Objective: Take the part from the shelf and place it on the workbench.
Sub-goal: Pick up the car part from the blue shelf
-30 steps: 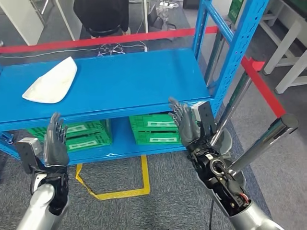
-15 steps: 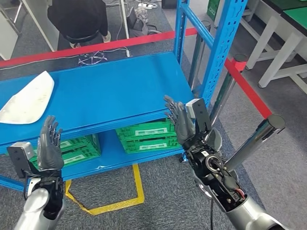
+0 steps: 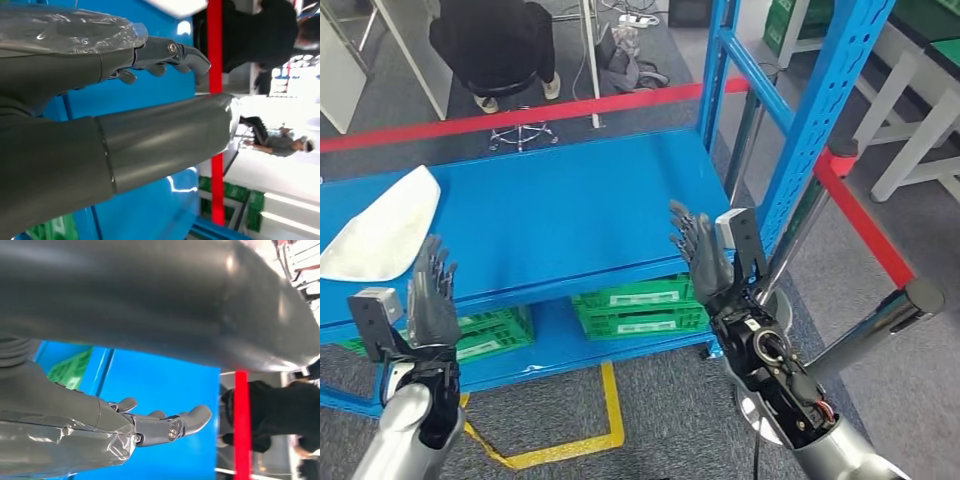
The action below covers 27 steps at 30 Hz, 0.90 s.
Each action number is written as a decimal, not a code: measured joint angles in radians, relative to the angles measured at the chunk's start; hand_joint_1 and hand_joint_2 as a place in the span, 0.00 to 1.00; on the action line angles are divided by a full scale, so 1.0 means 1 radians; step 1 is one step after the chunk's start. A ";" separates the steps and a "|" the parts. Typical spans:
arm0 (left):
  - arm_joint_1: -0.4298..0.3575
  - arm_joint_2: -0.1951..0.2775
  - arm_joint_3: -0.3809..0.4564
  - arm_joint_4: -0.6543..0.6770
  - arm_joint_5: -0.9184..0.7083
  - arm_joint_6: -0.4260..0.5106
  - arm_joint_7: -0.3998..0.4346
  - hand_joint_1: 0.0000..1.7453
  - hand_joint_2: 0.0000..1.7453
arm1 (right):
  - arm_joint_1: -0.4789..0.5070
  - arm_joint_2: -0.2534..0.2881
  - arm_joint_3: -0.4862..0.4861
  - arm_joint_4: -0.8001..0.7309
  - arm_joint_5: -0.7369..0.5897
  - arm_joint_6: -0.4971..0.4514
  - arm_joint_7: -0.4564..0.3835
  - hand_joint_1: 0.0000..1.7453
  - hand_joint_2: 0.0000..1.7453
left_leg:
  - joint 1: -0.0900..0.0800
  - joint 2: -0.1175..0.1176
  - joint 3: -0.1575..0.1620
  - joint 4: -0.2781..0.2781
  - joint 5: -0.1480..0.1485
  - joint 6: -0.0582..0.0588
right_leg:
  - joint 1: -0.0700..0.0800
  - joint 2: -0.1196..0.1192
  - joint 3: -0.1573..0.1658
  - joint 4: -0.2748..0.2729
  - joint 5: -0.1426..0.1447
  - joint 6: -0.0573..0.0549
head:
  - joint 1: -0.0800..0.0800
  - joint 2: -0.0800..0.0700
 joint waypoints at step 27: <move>0.001 0.004 -0.002 0.007 0.010 0.007 -0.035 0.00 0.00 | -0.022 0.002 0.006 0.018 0.035 0.025 -0.015 0.00 0.00 | 0.005 -0.067 -0.112 0.000 0.106 0.012 | -0.008 0.041 0.023 0.087 -0.091 0.005 | 0.005 0.000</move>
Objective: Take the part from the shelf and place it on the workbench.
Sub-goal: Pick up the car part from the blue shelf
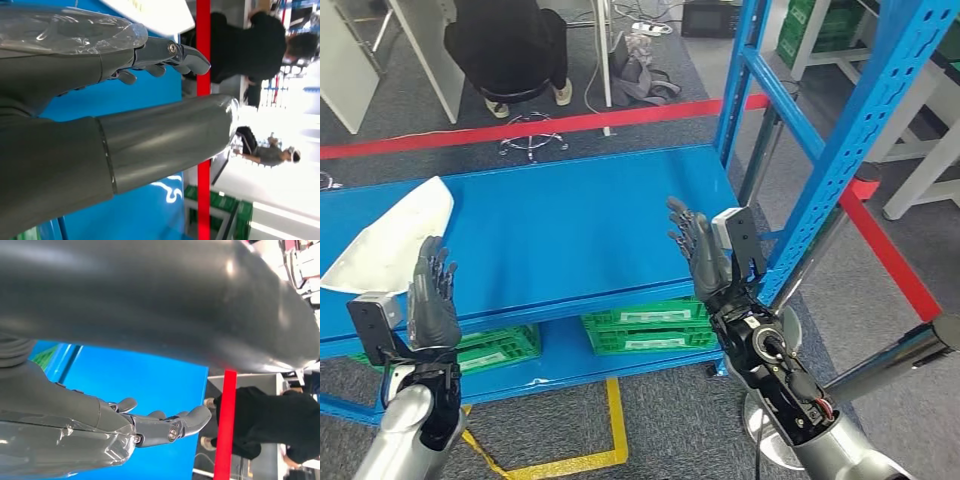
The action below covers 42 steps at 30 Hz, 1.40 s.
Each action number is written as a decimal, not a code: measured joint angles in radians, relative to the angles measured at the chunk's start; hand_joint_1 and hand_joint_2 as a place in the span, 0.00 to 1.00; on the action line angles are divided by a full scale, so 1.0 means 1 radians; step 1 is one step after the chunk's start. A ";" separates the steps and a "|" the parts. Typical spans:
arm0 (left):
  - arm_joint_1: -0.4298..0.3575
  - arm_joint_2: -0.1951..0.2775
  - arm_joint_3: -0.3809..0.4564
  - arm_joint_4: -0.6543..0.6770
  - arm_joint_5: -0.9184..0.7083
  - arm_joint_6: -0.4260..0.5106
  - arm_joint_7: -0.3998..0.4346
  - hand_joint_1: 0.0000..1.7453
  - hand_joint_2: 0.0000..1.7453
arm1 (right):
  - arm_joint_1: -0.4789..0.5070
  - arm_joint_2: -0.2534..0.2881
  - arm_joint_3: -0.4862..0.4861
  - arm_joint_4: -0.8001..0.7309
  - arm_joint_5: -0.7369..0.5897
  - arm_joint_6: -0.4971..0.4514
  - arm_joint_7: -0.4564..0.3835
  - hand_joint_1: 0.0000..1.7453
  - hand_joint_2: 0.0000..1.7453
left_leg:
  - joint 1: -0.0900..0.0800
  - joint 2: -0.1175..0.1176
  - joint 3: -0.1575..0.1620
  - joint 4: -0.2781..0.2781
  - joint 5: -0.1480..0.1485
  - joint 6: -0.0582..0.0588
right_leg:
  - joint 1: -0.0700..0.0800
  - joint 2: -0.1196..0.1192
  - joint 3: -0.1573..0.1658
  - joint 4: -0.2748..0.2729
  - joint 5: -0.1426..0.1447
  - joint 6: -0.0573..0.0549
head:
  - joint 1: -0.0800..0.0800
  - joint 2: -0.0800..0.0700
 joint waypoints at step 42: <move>0.006 0.014 -0.008 -0.004 -0.015 0.017 0.007 0.00 0.00 | -0.018 0.003 0.007 0.019 -0.006 0.012 -0.004 0.00 0.00 | 0.005 0.055 -0.162 0.317 -0.139 -0.047 | -0.003 -0.053 0.051 -0.108 0.043 -0.038 | -0.021 0.000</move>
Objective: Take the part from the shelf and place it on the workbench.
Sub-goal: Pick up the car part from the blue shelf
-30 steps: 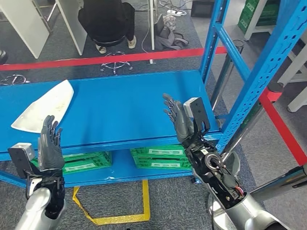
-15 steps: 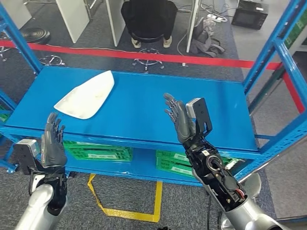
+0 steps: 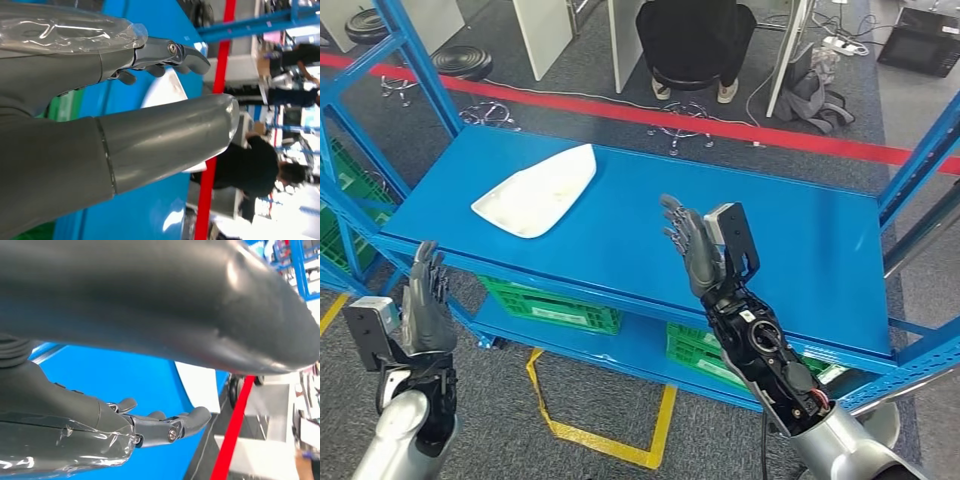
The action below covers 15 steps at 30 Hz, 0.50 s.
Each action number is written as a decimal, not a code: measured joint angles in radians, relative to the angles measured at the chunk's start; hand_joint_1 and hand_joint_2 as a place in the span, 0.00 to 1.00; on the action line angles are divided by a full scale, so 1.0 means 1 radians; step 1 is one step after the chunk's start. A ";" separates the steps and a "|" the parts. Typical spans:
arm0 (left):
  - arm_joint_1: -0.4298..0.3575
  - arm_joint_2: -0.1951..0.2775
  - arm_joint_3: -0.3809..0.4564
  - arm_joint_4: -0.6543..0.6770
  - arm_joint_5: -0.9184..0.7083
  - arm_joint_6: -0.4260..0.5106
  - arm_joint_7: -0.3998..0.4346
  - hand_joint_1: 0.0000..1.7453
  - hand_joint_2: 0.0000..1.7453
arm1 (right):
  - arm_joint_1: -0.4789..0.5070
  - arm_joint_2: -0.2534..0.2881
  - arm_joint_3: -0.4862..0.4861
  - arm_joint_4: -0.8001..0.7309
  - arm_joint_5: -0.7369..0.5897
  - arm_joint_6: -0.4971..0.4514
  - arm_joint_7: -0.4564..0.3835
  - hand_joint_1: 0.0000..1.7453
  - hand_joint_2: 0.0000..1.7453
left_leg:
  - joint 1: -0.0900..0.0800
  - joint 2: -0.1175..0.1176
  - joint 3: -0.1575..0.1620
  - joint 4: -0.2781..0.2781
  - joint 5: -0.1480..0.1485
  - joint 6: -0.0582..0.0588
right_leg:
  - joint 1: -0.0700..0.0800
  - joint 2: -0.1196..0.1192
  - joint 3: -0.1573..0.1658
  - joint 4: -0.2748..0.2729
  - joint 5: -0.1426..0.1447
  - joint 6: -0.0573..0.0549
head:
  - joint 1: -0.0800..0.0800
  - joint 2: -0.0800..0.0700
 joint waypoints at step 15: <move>0.008 0.002 0.000 -0.010 -0.006 0.008 0.016 0.00 0.00 | 0.008 0.000 0.002 0.000 -0.022 -0.021 0.024 0.00 0.00 | -0.009 0.017 0.162 -0.303 0.123 0.028 | 0.008 -0.024 0.013 -0.009 -0.012 0.012 | 0.013 0.000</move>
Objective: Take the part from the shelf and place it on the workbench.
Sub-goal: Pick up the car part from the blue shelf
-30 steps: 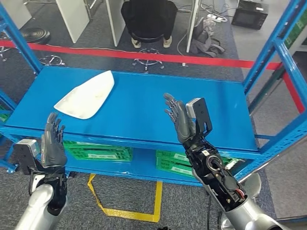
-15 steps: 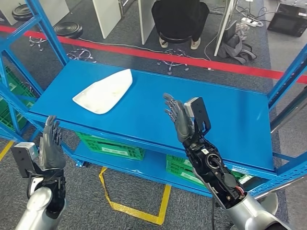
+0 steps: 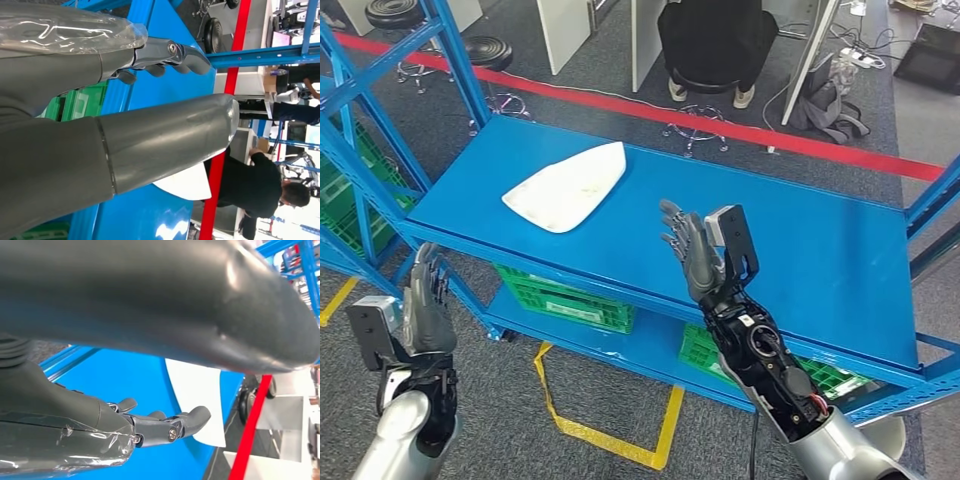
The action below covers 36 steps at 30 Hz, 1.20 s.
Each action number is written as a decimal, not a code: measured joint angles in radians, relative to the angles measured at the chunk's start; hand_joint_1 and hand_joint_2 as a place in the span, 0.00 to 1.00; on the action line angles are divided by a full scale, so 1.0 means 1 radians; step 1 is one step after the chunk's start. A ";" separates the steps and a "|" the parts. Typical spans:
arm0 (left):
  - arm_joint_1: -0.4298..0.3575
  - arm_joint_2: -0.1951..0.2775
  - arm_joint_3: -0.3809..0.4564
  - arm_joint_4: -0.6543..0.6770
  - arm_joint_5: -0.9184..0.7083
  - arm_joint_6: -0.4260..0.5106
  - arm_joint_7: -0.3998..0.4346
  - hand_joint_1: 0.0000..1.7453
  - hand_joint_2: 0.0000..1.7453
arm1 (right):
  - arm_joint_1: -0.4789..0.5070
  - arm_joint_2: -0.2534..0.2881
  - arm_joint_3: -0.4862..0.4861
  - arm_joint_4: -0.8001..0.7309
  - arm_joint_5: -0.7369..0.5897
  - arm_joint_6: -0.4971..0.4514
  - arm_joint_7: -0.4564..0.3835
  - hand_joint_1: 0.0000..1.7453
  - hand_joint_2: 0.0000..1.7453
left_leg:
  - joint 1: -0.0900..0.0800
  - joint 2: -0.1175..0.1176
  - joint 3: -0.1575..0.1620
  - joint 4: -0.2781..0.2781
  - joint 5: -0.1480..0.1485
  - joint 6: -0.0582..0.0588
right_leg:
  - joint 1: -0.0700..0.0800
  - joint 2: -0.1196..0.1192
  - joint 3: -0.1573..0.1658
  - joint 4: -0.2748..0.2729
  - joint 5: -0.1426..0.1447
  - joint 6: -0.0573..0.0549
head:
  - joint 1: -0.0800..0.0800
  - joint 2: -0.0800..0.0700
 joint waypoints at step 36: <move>0.021 0.011 0.000 -0.041 -0.013 0.002 0.017 0.00 0.00 | 0.000 0.000 0.006 0.003 -0.014 -0.004 -0.006 0.00 0.00 | 0.018 -0.033 0.040 0.001 -0.033 -0.009 | -0.032 0.045 -0.047 0.050 0.012 0.056 | 0.017 0.000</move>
